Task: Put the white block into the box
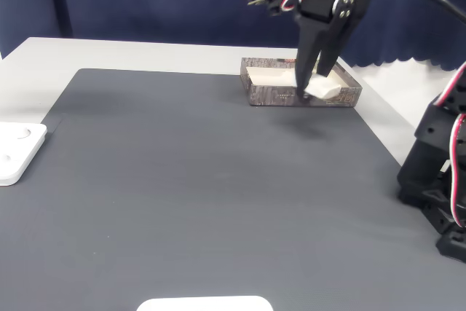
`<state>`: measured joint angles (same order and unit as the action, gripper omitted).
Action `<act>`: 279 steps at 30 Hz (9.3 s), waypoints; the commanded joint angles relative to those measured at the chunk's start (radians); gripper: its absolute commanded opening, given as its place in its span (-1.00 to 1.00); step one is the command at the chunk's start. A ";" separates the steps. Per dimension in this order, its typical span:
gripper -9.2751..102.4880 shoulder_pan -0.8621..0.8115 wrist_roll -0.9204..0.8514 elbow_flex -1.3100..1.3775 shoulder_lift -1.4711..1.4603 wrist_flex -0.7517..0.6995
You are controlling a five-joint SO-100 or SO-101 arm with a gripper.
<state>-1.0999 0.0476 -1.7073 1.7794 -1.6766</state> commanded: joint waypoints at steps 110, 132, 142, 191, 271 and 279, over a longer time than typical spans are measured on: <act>-0.16 -0.239 1.325 1.071 -0.703 0.091; -0.31 0.149 0.900 0.064 0.238 0.091; -0.40 0.578 0.554 -0.259 0.400 0.094; -0.86 1.005 -0.104 -1.308 1.476 0.514; -0.86 0.931 -0.069 -1.385 1.543 0.350; -0.86 0.931 -0.069 -1.385 1.543 0.350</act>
<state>-0.1549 -0.0077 -3.0726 3.2889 -1.3223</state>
